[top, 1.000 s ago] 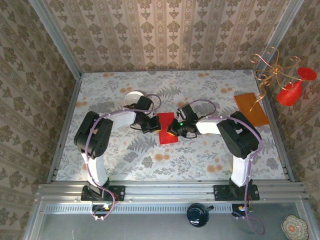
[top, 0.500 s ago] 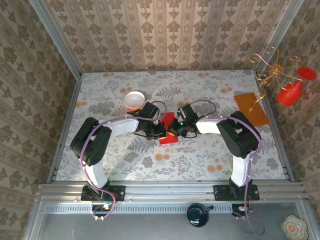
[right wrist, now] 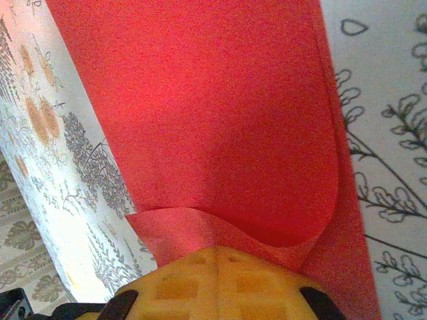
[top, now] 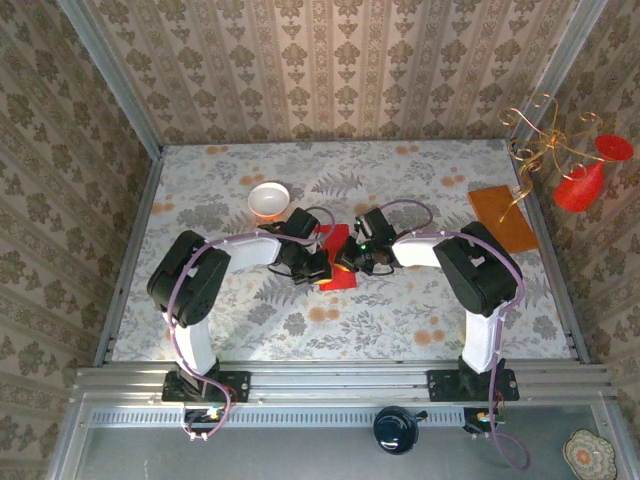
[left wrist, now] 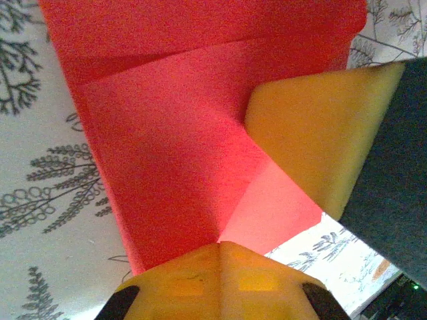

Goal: Fold a paper plane with a square sheet of paper (pick it up from the middle)
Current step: Fold the triangle a second time at the center of the table.

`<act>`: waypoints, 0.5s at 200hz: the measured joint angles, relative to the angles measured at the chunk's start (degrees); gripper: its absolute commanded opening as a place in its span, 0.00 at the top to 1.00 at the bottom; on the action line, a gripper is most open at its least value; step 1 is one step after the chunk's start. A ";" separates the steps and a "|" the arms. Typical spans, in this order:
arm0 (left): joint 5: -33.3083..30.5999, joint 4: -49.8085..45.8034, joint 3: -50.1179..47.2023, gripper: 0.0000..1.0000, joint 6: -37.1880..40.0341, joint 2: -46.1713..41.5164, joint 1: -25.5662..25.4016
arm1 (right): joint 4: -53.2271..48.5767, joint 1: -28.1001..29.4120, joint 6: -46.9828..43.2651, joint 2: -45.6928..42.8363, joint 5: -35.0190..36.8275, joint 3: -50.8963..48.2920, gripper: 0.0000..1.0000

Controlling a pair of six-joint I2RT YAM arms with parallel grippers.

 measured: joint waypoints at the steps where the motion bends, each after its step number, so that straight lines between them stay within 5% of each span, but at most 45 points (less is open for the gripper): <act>1: 0.00 -0.02 0.00 0.94 0.00 0.00 0.00 | 0.00 0.00 0.00 0.00 0.00 0.00 1.00; 100: -1.16 -2.10 0.00 0.97 1.53 0.22 0.00 | -0.04 -0.35 -0.02 0.22 -0.87 0.11 1.00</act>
